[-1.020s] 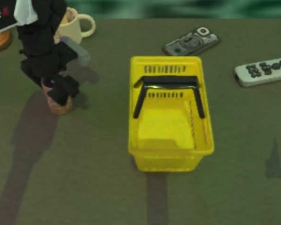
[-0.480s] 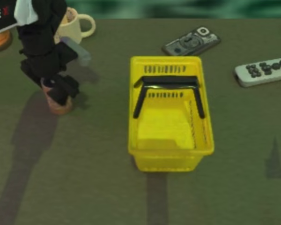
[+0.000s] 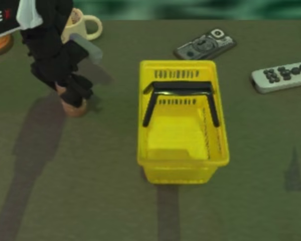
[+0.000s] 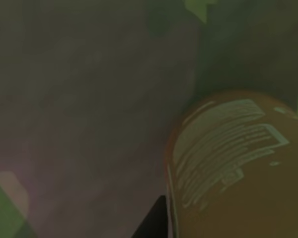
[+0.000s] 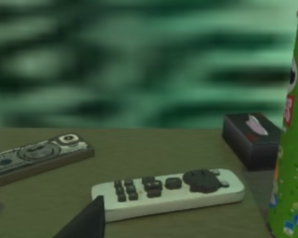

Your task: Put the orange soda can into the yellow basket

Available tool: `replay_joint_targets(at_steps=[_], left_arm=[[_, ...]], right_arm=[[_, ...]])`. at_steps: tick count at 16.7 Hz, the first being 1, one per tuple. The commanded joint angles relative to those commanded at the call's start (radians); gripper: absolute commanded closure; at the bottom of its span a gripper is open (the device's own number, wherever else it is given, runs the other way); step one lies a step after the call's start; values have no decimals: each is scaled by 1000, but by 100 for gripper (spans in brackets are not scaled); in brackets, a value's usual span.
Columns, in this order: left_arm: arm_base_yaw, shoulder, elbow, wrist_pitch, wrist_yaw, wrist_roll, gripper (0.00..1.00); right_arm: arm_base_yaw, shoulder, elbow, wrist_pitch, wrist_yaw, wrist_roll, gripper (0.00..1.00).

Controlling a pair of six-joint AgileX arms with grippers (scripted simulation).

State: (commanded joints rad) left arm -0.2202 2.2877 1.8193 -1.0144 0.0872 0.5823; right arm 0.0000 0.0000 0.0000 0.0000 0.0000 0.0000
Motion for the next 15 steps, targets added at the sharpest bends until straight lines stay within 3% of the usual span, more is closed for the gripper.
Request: replay_joint_targets(at_steps=[5,15], left_arm=[[-20,-13,-66,337,252,-108,100],[-73,-95,-306,1328,922,-418,100]], right_arm=[[0,0,0,0,0,0,0],[0,0,0,0,0,0,0]])
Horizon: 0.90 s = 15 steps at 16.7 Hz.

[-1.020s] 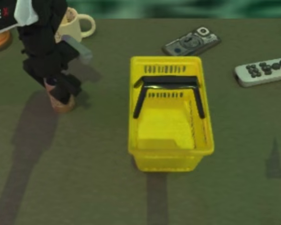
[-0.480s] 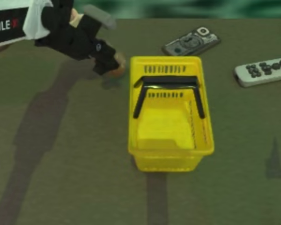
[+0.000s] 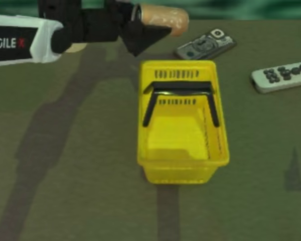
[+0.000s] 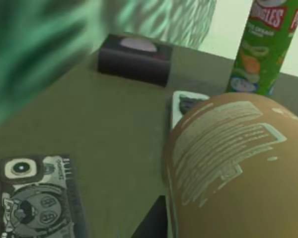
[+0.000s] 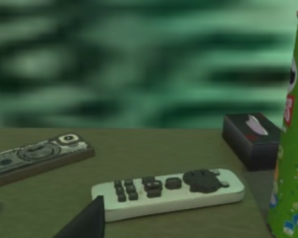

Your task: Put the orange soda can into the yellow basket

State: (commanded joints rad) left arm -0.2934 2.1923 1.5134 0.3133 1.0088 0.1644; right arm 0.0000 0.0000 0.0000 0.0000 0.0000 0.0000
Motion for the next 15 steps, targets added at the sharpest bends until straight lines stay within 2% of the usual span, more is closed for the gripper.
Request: replay_joint_targets(at_steps=[3,6,8,15], left_arm=[[-12,-37,-60,211,156,-70,100],[-18,-67,-95,327,251,-111,100],[-20,-74,-102,350,273,-119,100],[-12,-37,-108,389,274,-117,100]], right_arm=[[0,0,0,0,0,0,0],[0,0,0,0,0,0,0],[0,0,0,0,0,0,0],[0,0,0,0,0,0,0]])
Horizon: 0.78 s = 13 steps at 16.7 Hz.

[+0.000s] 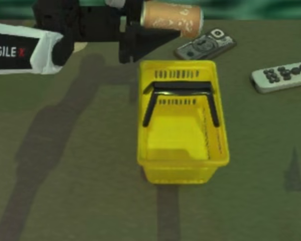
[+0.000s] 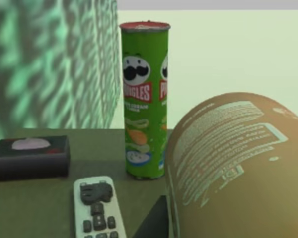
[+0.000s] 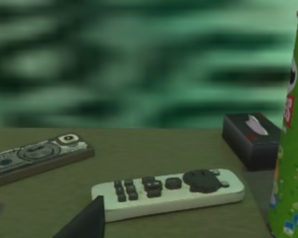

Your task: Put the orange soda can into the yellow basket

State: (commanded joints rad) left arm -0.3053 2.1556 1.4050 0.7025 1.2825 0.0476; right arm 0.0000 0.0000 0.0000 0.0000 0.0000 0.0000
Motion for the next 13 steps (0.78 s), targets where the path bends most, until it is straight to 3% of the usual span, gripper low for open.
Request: replay_joint_targets(at_steps=[7,12,13], left_arm=[[17,179,-75,267,1,-6,100],[18,190,-81,280,1,-7,100],[18,190,-81,280,1,-7,92]], right_arm=[[0,0,0,0,0,0,0],[0,0,0,0,0,0,0],[0,0,0,0,0,0,0]])
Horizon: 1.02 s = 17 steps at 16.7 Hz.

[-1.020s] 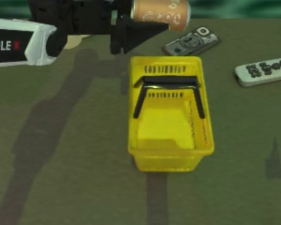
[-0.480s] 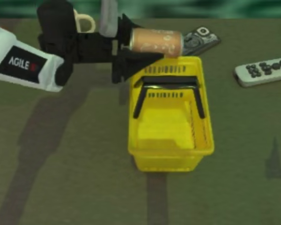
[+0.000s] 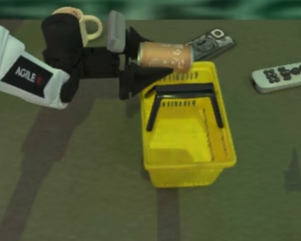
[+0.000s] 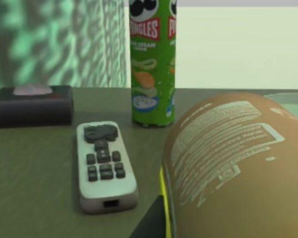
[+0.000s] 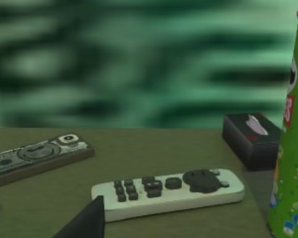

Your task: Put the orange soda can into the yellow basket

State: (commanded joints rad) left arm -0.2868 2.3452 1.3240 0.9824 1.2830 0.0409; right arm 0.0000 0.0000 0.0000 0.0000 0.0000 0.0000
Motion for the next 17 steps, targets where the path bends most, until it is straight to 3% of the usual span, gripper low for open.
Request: replay_joint_targets(at_steps=[12,17], left_arm=[[0,0,0,0,0,0,2],[0,0,0,0,0,0,0]], right_arm=[[0,0,0,0,0,0,0],[0,0,0,0,0,0,0]])
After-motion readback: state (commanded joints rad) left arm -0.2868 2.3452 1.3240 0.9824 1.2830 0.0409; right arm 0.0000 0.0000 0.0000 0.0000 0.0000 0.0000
